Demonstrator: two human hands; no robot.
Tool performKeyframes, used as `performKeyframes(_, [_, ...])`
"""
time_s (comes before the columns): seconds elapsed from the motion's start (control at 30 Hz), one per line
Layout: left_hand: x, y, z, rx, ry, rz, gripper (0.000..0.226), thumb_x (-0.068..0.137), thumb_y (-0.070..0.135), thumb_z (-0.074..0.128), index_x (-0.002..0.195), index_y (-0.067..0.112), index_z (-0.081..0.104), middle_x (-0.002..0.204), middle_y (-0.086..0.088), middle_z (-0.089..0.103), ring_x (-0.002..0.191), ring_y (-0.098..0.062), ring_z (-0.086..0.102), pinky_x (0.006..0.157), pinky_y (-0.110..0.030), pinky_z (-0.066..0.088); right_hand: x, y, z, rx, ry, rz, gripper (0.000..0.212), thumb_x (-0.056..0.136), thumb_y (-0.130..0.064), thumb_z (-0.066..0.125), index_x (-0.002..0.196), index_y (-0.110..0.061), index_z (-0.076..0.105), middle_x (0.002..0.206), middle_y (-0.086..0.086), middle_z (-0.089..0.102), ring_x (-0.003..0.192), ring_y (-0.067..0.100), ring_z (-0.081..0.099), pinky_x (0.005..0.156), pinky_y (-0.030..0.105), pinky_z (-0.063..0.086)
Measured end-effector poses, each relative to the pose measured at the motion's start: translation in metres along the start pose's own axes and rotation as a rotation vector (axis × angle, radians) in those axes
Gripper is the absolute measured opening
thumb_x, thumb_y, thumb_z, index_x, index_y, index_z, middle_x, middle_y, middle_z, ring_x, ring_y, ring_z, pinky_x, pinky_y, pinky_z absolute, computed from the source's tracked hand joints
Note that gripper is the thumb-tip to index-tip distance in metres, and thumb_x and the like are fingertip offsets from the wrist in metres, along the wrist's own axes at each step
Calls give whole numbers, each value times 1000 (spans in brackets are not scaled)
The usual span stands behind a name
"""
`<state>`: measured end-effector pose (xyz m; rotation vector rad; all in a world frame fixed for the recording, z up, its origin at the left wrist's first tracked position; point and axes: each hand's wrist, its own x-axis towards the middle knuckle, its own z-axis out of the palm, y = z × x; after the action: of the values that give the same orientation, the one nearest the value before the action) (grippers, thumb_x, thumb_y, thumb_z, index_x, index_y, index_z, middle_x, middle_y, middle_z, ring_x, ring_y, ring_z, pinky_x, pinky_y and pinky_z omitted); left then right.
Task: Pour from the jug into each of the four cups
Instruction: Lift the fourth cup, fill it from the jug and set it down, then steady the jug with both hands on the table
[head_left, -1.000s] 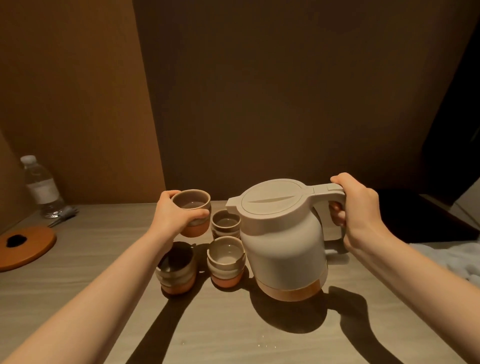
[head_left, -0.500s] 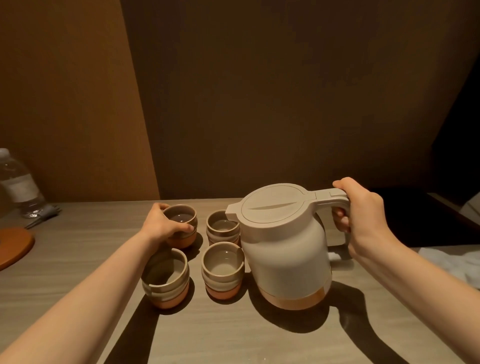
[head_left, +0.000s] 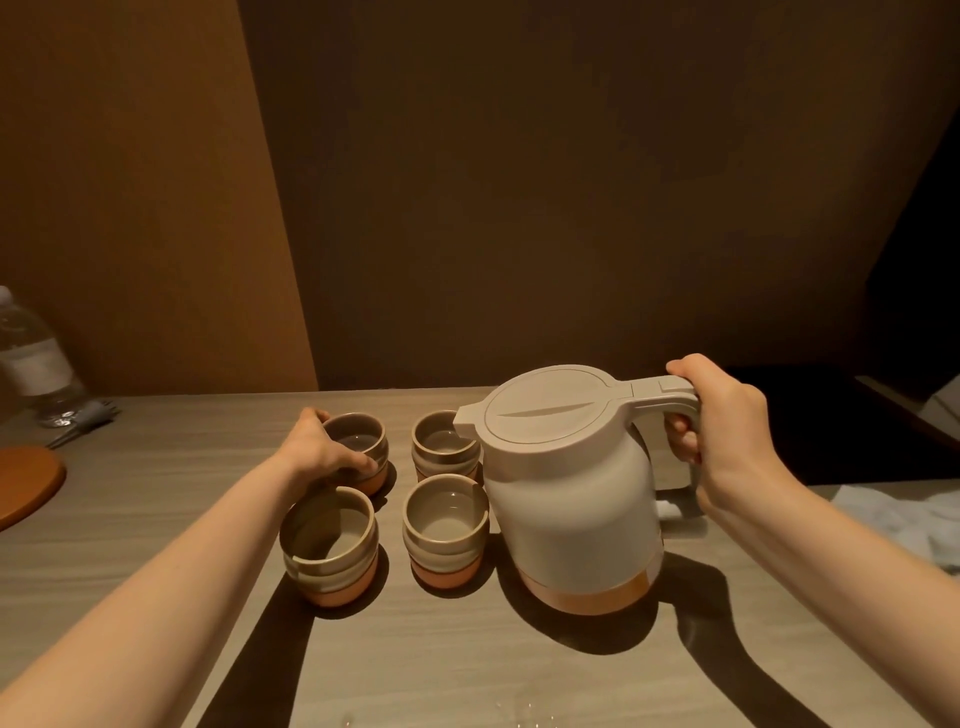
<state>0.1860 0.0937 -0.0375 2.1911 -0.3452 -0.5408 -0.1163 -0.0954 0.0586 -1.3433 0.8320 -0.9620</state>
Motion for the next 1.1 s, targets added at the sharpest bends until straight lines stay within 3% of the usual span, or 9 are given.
performKeyframes(0.2, [-5,4,2,96,29,10,91,61,17,89,134,11,36,127,-15,51,116,-33,51,90,-42,47,-7,-4,-3,7,-4,-5,35,89,-27,56,58,-11,55,38,-8,47,35,5,37,41,20,28])
performKeyframes(0.37, [-18,11,1,138,78,47,108,63,20,89,149,13,24,144,-17,42,129,-37,44,98,-47,45,-16,-10,-8,1,-4,-14,35,89,-27,55,58,-11,54,38,-8,47,34,5,37,42,20,29])
performKeyframes(0.5, [-35,29,-2,96,168,135,101,69,26,84,149,14,24,150,-15,36,132,-37,42,98,-48,47,-23,-16,-15,24,10,-27,36,88,-28,56,56,-12,53,39,-7,45,35,5,36,39,19,28])
performKeyframes(0.6, [-54,46,1,27,191,254,92,76,30,79,149,14,25,154,-12,32,138,-33,35,105,-47,39,-27,-19,-22,33,19,-36,37,87,-28,57,54,-12,51,41,-5,43,37,8,34,40,21,27])
performKeyframes(0.8, [-121,77,18,-137,137,436,68,88,43,61,146,23,33,151,-3,37,136,-24,38,104,-41,37,-43,-23,-39,34,47,-49,35,87,-29,56,57,-12,51,39,-7,43,34,5,35,40,21,28])
performKeyframes(0.97, [-177,80,39,-342,-9,476,57,91,50,51,143,30,39,145,6,44,122,-10,43,95,-30,37,-54,-20,-54,42,70,-59,34,88,-29,56,60,-11,53,39,-6,44,34,5,35,39,20,27])
performKeyframes(1.1, [-203,68,63,-502,-96,414,66,84,64,51,142,37,36,148,6,42,132,-15,42,110,-42,35,-62,-18,-64,71,89,-32,33,89,-28,55,60,-12,54,36,-9,44,31,4,35,37,18,26])
